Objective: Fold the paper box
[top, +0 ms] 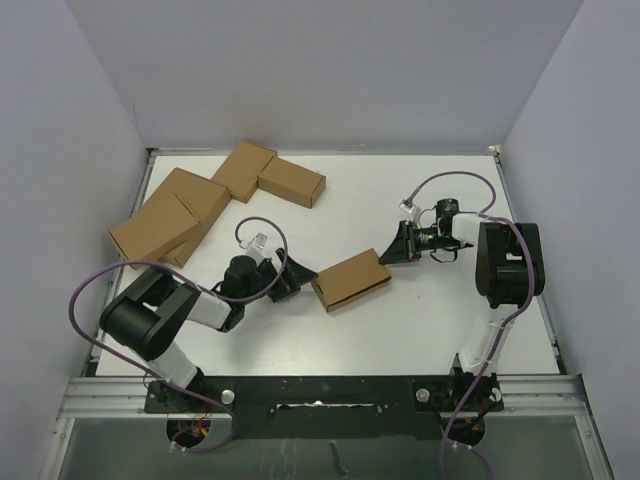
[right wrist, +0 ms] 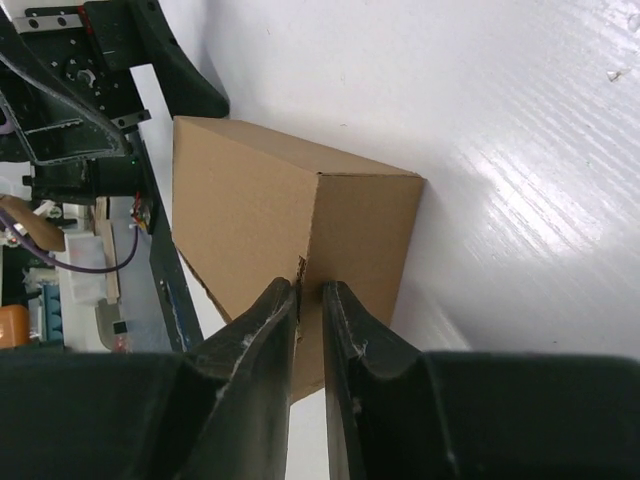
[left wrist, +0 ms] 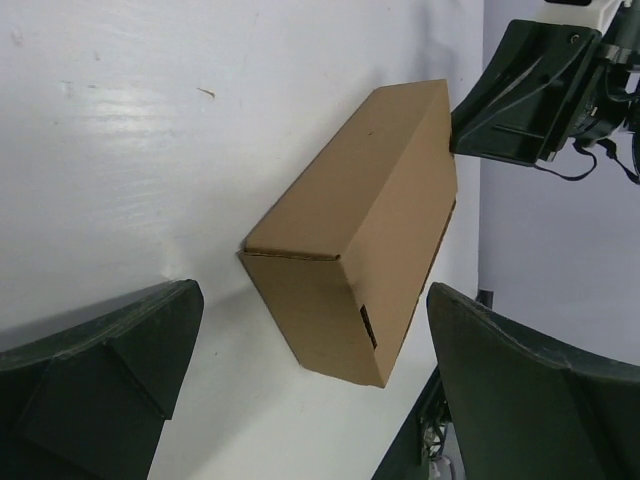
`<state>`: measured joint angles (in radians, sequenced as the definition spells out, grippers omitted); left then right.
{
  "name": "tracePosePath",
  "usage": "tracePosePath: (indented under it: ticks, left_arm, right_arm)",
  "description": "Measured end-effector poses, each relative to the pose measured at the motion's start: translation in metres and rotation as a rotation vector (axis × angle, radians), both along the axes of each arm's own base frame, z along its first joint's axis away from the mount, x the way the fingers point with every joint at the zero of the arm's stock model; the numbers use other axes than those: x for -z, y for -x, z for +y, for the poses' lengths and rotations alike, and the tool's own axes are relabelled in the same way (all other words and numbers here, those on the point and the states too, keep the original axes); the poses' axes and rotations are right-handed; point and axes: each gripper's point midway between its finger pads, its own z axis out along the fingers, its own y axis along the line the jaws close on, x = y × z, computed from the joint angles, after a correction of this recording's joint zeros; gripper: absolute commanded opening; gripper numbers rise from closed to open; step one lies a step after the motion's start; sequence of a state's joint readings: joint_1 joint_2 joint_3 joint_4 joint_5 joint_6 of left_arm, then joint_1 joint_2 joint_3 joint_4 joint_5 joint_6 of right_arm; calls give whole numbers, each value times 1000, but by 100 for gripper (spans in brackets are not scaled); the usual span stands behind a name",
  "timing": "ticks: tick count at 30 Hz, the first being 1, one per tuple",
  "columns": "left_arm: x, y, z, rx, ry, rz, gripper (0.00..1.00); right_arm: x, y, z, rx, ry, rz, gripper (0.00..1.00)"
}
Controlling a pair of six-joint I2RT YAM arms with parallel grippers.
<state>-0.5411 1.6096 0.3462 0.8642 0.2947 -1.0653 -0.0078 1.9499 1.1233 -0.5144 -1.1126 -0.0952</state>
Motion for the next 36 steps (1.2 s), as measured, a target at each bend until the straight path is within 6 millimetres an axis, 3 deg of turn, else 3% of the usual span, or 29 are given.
tracePosePath:
  ticks: [10, 23, 26, 28, 31, 36]
  left_arm:
    - [-2, 4, -31, 64, 72, 4, 98]
    - [-4, 12, -45, 69, 70, 1, 97]
    - [-7, 11, -55, 78, 76, -6, 86]
    - [-7, 10, -61, 81, 79, -7, 71]
    - [-5, 9, -66, 82, 91, 6, 56]
    - [-2, 8, -68, 76, 111, 28, 41]
  right_arm:
    - [1, 0, -4, 19, -27, 43, 13]
    - [2, -1, -15, 54, -35, 88, 13]
    - [3, -1, -16, 55, -35, 89, 13]
    - [2, -1, -16, 55, -35, 90, 13]
    - [2, -1, -16, 54, -36, 93, 14]
    - [2, 0, -16, 52, -36, 92, 23]
